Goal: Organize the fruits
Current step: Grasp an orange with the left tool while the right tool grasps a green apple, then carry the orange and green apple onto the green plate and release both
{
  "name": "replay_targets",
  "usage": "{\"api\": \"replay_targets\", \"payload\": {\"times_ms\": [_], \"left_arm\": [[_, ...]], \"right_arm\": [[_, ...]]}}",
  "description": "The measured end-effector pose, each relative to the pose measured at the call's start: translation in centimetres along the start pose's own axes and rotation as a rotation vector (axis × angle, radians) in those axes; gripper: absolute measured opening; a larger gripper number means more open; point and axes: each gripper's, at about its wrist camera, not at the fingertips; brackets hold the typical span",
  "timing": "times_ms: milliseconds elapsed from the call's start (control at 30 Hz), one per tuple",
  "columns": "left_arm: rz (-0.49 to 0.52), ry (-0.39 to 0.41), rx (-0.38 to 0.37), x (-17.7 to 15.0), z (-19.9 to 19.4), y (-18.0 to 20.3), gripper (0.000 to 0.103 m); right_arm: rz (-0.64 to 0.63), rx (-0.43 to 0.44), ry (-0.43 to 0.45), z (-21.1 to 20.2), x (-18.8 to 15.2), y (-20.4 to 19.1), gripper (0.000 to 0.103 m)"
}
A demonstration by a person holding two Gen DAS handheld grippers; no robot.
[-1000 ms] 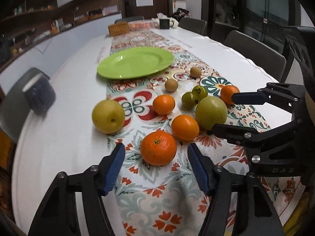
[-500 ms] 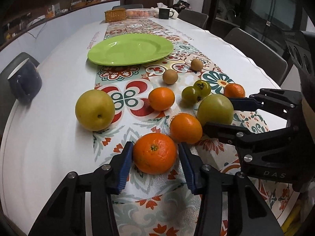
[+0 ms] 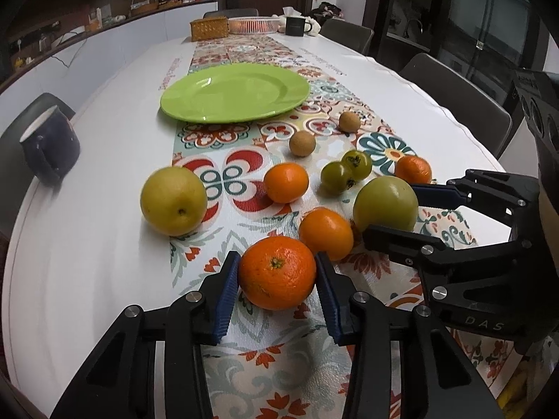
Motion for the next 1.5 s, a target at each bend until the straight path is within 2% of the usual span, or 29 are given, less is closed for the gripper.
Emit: {"api": "replay_targets", "payload": {"times_ms": [233,433,900,1133,1500], "left_arm": [[0.022,0.061,0.018,1.3,-2.6,0.7,0.042],[0.036,0.120,0.033,3.7,-4.3,0.7,0.042],[0.011,0.182,0.063,11.6,-3.5,-2.4,0.042],[0.014,0.156,0.077,15.2,-0.5,-4.3,0.042],[-0.048,0.035,0.039,19.1,6.3,-8.3,0.042]], "right_arm": [[0.034,-0.002,0.051,-2.4,0.4,0.4,0.051],[0.043,0.002,0.108,-4.5,2.1,0.9,0.051],[0.031,-0.023,0.205,-4.5,10.5,3.6,0.051],[0.047,0.004,0.145,-0.8,15.1,5.5,0.051],[0.026,-0.027,0.048,5.6,19.5,7.3,0.051]]}}
Point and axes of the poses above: each gripper's, at about its wrist camera, not at the fingertips, and z roughly the way its jaws point, y to its right, x to its top, and after that the axes turned 4 degrees about -y, right-handed
